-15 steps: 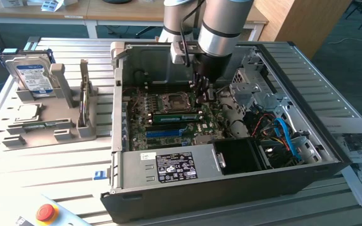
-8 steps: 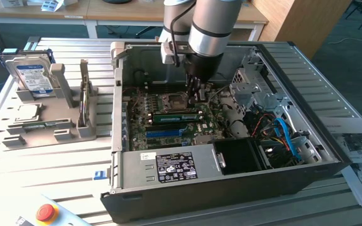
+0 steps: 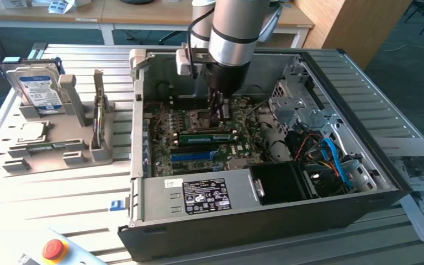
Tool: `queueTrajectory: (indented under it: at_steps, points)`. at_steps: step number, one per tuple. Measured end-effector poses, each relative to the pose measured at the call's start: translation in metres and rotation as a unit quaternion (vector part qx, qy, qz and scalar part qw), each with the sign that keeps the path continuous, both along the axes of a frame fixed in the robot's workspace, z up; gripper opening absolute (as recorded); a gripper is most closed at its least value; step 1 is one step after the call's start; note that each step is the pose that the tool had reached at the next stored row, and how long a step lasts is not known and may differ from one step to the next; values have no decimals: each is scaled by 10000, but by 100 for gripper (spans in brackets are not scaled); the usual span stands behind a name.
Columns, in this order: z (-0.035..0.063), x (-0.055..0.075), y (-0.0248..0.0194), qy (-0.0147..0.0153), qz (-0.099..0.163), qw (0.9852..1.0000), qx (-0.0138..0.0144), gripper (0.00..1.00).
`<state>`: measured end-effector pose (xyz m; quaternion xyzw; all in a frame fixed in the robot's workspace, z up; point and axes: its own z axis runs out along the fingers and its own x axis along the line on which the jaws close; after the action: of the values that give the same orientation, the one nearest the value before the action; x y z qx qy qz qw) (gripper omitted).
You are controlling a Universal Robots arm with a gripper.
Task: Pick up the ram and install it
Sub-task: 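Press down the ram until it locks into place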
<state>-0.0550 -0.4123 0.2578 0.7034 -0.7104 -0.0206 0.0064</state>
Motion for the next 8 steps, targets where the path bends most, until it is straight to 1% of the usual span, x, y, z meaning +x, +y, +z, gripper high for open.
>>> queueTrajectory:
  at_steps: [8]
  points:
    - [0, -210, 0, 0, -1, 10000, 0, 10]
